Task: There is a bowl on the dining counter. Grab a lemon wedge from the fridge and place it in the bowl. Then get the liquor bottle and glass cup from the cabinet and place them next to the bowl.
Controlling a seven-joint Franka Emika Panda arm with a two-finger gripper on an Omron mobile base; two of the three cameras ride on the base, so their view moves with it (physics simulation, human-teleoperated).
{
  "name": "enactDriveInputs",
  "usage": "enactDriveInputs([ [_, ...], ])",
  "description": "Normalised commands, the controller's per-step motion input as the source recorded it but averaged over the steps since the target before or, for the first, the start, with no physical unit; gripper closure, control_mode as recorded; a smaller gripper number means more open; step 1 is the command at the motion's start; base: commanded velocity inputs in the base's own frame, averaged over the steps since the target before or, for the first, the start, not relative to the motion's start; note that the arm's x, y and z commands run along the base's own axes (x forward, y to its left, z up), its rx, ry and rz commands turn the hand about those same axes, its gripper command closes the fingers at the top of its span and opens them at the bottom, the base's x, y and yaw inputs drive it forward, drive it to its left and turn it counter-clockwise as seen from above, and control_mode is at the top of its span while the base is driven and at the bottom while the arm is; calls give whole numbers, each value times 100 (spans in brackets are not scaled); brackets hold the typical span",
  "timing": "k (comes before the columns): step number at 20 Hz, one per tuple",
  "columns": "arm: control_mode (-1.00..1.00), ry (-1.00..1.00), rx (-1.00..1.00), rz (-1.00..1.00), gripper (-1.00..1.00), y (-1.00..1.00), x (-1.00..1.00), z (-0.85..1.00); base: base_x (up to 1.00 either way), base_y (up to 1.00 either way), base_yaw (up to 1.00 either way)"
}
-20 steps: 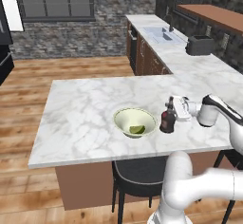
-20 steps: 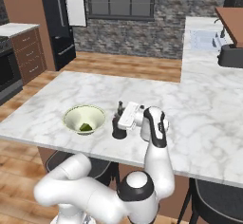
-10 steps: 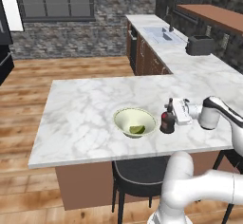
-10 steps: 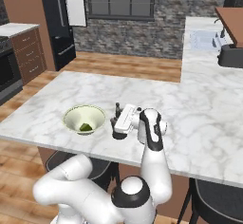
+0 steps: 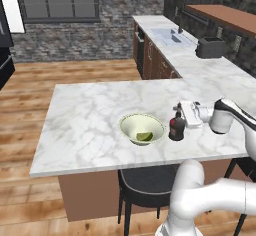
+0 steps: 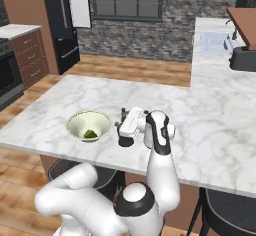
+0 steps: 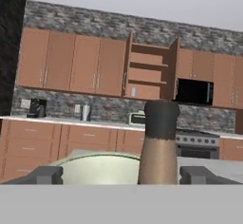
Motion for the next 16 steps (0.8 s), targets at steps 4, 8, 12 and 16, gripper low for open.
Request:
enactDriveInputs([
  [4, -100, -1, 0, 0, -100, 0, -8, 38, 0, 0, 0],
  [8, -100, -11, -1, 0, -100, 0, -31, 55, 0, 0, 0],
  [12, -100, -18, -5, 0, -100, 0, -43, 62, 0, 0, 0],
  [16, -100, -24, -5, -1, -100, 0, -51, 70, 0, 0, 0],
])
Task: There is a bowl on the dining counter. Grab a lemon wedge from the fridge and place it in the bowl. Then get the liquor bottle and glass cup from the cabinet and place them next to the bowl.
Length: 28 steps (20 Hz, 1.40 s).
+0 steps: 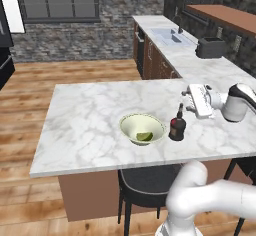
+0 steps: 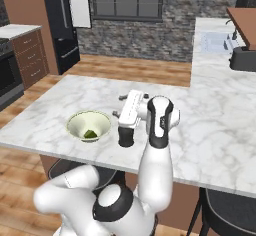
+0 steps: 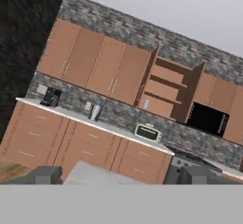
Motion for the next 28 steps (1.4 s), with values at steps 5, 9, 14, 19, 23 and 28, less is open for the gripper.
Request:
enactDriveInputs([
  [5, -100, -21, -2, -8, -100, 14, -69, 59, 0, 0, 0],
  [9, -100, -7, -6, -13, -100, 42, -82, 38, 0, 0, 0],
  [14, -100, 0, -15, -18, -100, 45, -84, 15, 0, 0, 0],
  [19, -100, 8, -17, -23, -100, 45, -69, 10, 0, 0, 0],
  [23, -100, 22, -9, -35, -100, 51, -51, 22, 0, 0, 0],
  [28, -100, 26, -7, -39, -100, 51, -43, 26, 0, 0, 0],
])
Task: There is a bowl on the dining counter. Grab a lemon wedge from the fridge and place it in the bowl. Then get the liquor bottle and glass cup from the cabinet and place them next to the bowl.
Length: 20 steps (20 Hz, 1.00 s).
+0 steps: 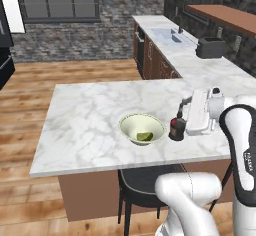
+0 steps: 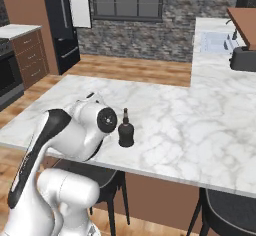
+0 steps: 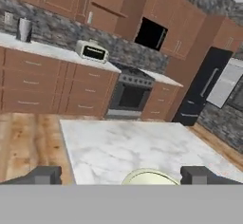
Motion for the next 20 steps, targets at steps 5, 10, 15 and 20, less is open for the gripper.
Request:
enactDriveInputs([
  [5, -100, 26, -9, -43, -100, 52, -39, 18, 0, 0, 0],
  [10, -100, 21, -8, -44, -100, 35, -48, 5, 0, 0, 0],
  [15, -100, 7, -2, -30, -100, 6, -56, 1, 0, 0, 0],
  [20, -100, 0, 0, -13, -100, 0, -40, -17, 0, 0, 0],
])
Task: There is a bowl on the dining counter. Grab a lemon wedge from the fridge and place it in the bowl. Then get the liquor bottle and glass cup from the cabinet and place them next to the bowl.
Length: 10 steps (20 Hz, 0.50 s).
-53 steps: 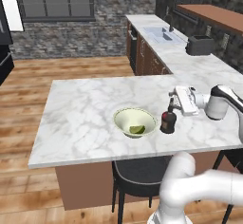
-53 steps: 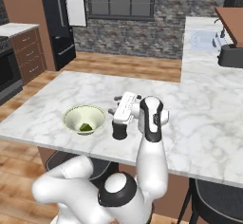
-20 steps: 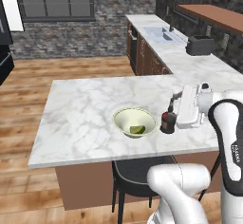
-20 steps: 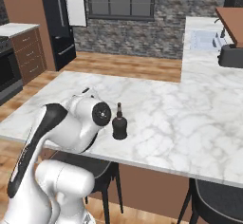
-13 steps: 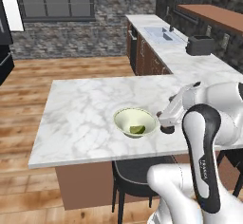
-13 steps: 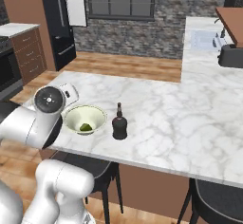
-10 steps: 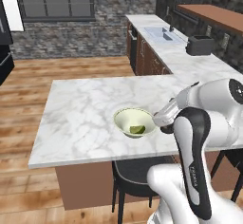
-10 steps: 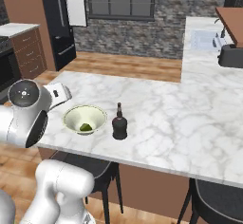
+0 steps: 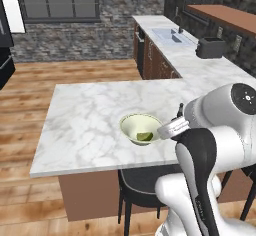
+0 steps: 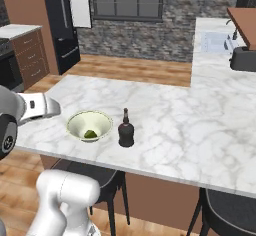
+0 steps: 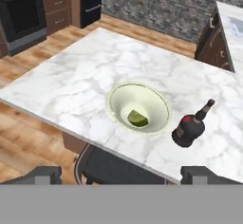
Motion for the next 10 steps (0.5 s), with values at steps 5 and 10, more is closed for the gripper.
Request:
enactDriveInputs([
  [5, -100, 2, 0, -2, -100, 0, -2, -5, 0, 0, 0],
  [10, 100, 3, 0, 0, -100, 0, 0, -3, 0, 8, 0],
])
